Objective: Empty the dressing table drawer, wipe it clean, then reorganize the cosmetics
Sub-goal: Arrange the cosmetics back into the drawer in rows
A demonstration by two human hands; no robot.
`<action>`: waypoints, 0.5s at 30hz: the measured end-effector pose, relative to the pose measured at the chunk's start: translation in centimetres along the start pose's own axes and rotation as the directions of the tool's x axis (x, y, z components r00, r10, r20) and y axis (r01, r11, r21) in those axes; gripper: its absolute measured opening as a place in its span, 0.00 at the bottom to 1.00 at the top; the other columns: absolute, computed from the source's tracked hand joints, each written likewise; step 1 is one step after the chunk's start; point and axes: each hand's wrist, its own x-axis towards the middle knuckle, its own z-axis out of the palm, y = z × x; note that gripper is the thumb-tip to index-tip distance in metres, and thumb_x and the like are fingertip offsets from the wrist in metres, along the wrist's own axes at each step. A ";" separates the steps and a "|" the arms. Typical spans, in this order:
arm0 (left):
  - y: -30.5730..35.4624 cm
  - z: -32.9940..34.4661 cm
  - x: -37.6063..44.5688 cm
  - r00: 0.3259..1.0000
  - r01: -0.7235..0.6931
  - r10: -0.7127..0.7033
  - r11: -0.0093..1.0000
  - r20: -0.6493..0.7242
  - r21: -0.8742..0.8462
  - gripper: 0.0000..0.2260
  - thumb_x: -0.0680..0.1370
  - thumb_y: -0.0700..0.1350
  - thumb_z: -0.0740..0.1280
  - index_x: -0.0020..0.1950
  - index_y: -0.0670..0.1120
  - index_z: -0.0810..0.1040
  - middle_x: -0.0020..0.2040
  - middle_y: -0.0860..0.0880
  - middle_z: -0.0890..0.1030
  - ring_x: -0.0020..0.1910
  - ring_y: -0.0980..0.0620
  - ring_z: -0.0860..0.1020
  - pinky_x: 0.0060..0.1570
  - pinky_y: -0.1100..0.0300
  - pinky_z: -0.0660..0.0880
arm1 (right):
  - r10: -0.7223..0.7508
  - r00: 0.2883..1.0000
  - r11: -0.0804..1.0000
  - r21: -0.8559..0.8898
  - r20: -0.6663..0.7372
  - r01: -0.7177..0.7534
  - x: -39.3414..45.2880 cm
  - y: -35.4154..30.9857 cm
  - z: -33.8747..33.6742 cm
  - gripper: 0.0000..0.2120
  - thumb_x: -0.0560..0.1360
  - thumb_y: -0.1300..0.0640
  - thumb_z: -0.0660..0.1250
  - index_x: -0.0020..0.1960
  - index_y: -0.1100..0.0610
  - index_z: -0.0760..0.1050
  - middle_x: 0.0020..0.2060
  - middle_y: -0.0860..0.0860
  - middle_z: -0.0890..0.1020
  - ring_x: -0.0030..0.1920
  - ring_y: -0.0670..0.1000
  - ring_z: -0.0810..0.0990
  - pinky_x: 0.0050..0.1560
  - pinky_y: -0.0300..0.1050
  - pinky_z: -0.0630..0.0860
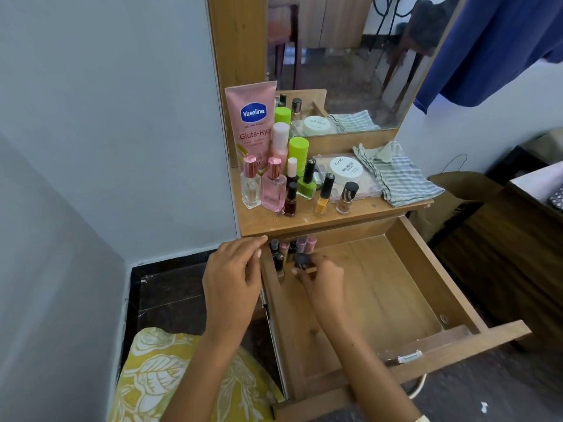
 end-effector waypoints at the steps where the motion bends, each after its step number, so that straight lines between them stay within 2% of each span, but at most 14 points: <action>1: -0.1 -0.1 0.0 1.000 -0.004 0.004 1.000 -0.003 0.006 0.11 0.74 0.35 0.69 0.55 0.44 0.82 0.50 0.50 0.83 0.50 0.52 0.78 0.48 0.49 0.78 | 0.008 0.999 0.999 -0.031 0.039 -0.007 0.1 -0.1 0.2 0.14 0.76 0.62 0.67 0.61 0.59 0.75 0.52 0.54 0.81 0.54 0.51 0.79 0.49 0.35 0.71; 3: -0.2 -0.1 0.1 1.000 0.001 -0.001 1.000 -0.003 0.016 0.11 0.74 0.36 0.68 0.56 0.44 0.81 0.51 0.49 0.82 0.52 0.52 0.78 0.49 0.49 0.77 | 0.012 0.995 0.997 -0.074 0.102 -0.005 0.2 -0.2 0.6 0.11 0.76 0.63 0.64 0.58 0.64 0.75 0.51 0.60 0.81 0.52 0.58 0.79 0.49 0.42 0.71; 5: -0.2 0.1 0.2 1.000 0.017 -0.017 1.000 0.001 0.021 0.11 0.75 0.36 0.68 0.56 0.44 0.81 0.52 0.49 0.82 0.54 0.51 0.77 0.51 0.48 0.76 | 0.021 0.990 0.994 -0.107 0.136 -0.006 0.2 -0.1 0.8 0.09 0.77 0.64 0.63 0.55 0.64 0.76 0.50 0.60 0.81 0.51 0.58 0.79 0.48 0.43 0.71; 8: -0.1 0.2 0.2 1.000 0.024 -0.024 0.999 0.001 0.029 0.11 0.75 0.37 0.68 0.57 0.44 0.81 0.54 0.49 0.81 0.55 0.51 0.76 0.53 0.48 0.76 | 0.036 0.988 0.992 -0.126 0.149 -0.017 0.2 0.3 1.3 0.12 0.76 0.66 0.62 0.59 0.59 0.76 0.53 0.54 0.81 0.50 0.48 0.79 0.46 0.34 0.69; 12: 0.1 0.1 0.4 1.000 0.027 -0.027 0.999 -0.008 0.031 0.11 0.75 0.37 0.68 0.57 0.43 0.81 0.54 0.48 0.81 0.55 0.51 0.76 0.53 0.48 0.76 | 0.031 0.987 0.985 -0.175 0.161 -0.002 0.4 0.7 1.6 0.14 0.76 0.66 0.63 0.61 0.58 0.75 0.54 0.51 0.81 0.54 0.48 0.79 0.45 0.29 0.68; 15: 0.7 0.2 0.8 1.000 0.013 -0.013 1.000 -0.019 0.027 0.12 0.74 0.37 0.69 0.57 0.43 0.80 0.54 0.48 0.81 0.55 0.50 0.76 0.53 0.48 0.76 | 0.047 0.992 0.988 -0.150 0.117 -0.029 0.4 0.6 1.0 0.13 0.76 0.66 0.63 0.59 0.56 0.75 0.50 0.50 0.80 0.49 0.47 0.79 0.40 0.29 0.68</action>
